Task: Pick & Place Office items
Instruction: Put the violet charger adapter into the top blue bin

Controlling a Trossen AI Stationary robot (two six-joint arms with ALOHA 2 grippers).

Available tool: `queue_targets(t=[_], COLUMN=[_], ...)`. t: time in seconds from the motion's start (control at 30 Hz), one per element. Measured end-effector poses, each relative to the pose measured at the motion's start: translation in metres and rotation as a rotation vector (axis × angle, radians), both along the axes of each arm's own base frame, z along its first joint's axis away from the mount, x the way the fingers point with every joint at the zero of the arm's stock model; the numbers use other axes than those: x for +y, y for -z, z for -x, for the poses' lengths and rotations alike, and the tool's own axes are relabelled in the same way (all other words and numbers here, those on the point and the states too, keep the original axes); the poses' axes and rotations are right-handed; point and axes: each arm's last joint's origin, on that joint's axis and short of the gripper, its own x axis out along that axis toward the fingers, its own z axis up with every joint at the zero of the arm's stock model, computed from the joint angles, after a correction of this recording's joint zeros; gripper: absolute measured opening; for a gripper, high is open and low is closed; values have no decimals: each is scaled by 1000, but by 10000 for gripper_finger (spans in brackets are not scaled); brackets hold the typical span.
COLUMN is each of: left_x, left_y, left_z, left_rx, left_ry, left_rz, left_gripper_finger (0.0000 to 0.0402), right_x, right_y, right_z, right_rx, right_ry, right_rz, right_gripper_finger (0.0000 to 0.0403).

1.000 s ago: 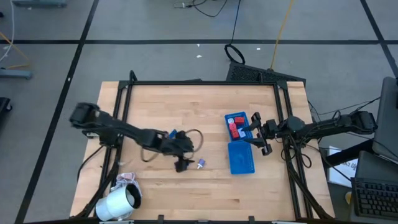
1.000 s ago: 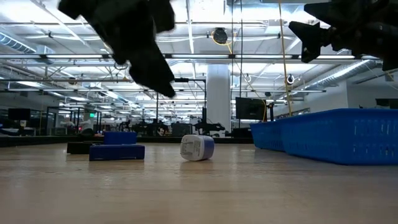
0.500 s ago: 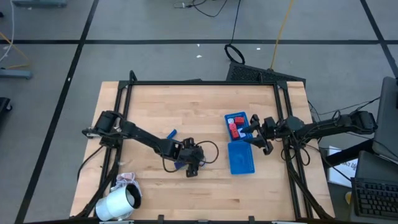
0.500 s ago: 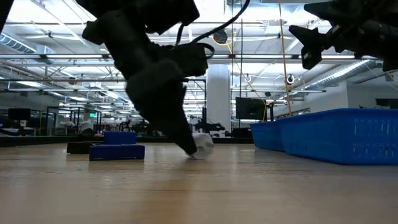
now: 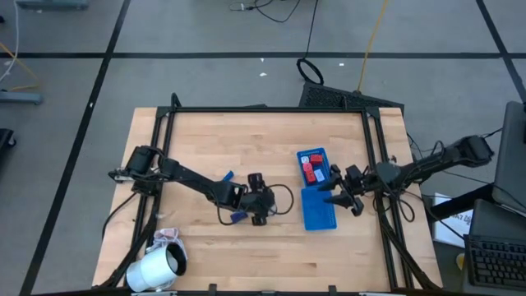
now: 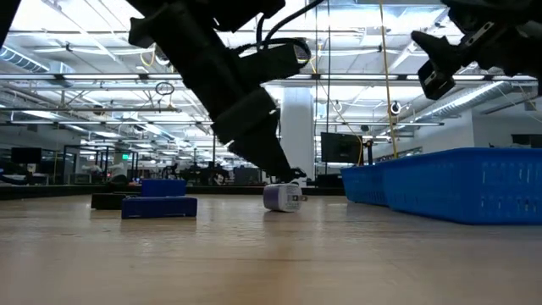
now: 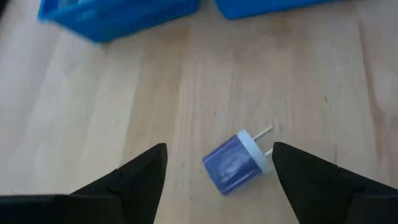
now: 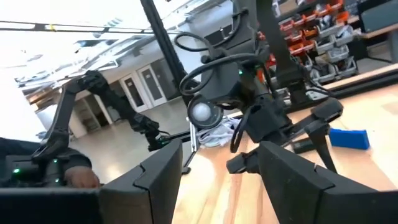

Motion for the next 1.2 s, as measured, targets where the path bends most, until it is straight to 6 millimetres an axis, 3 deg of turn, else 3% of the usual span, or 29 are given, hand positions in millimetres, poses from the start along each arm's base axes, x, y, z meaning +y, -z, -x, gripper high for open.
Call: queue_targets(t=[0.27,0.57,0.8,1.0,1.2], left_x=[-4,8,23,35,46], left_y=[1,17,18,18,18], left_z=[0,-7,-13,-15,-16], left_rx=[98,117,64,-9,-44], left_ry=[358,359,220,-22,-149], left_rz=[-140,-130,-82,95,212], left_gripper_finger=[268,228,194,167,148], right_x=[7,7,7,7,7], right_y=[0,-1,-1,-1,-1], right_z=[2,2,1,1,1], right_rx=[-17,-35,-30,-30,-31], right_ry=[-13,-7,-7,-7,-7], right_rz=[37,59,60,61,63], right_gripper_finger=[199,199,199,199,199])
